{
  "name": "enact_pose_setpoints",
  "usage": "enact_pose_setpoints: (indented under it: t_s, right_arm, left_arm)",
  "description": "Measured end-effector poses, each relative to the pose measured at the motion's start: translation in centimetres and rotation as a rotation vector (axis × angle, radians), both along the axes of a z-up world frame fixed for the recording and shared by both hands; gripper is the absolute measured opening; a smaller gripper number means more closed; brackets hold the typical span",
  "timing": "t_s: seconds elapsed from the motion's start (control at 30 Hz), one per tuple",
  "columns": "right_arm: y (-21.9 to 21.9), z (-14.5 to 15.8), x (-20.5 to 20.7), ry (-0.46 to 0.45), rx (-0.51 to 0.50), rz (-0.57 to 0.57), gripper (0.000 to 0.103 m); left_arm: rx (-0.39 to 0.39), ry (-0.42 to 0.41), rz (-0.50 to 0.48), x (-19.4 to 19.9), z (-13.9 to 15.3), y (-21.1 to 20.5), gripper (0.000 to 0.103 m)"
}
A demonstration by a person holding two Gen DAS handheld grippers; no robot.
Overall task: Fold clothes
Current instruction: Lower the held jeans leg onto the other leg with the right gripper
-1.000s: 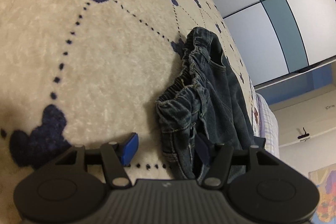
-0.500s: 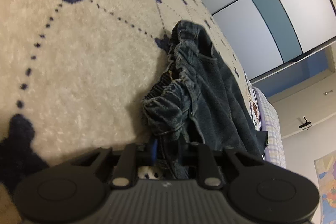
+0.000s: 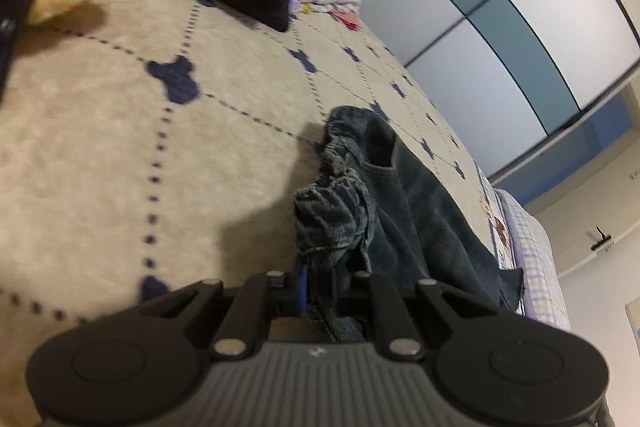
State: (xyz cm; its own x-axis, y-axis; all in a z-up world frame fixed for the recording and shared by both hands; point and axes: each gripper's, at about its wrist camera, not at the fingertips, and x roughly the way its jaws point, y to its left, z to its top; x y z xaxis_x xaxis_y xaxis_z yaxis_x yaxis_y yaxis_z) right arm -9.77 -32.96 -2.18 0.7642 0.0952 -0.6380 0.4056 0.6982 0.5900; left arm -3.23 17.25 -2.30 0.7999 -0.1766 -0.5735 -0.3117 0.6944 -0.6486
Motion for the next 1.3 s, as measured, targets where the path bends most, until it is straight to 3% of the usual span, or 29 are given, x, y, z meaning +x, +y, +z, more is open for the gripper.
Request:
enact_pose_setpoints:
  t_s: [0.5, 0.93, 1.2, 1.3]
  right_arm:
    - [5.9, -0.3, -5.4, -0.007, 0.035, 0.133, 0.008]
    - [7.0, -2.6, -5.2, 0.030, 0.007, 0.153, 0.008]
    - [6.5, -1.3, -5.5, 0.012, 0.017, 0.175, 0.018]
    - [6.3, 0.0, -5.9, -0.002, -0.006, 0.187, 0.023]
  left_arm:
    - [-0.016, 0.022, 0.082, -4.6, 1.1, 5.7, 0.010]
    - [0.042, 0.165, 0.058, -3.7, -1.2, 6.0, 0.012]
    - [0.112, 0.148, 0.045, -3.7, -0.1, 6.0, 0.032]
    - [0.148, 0.122, 0.046, -4.0, 0.8, 5.8, 0.035]
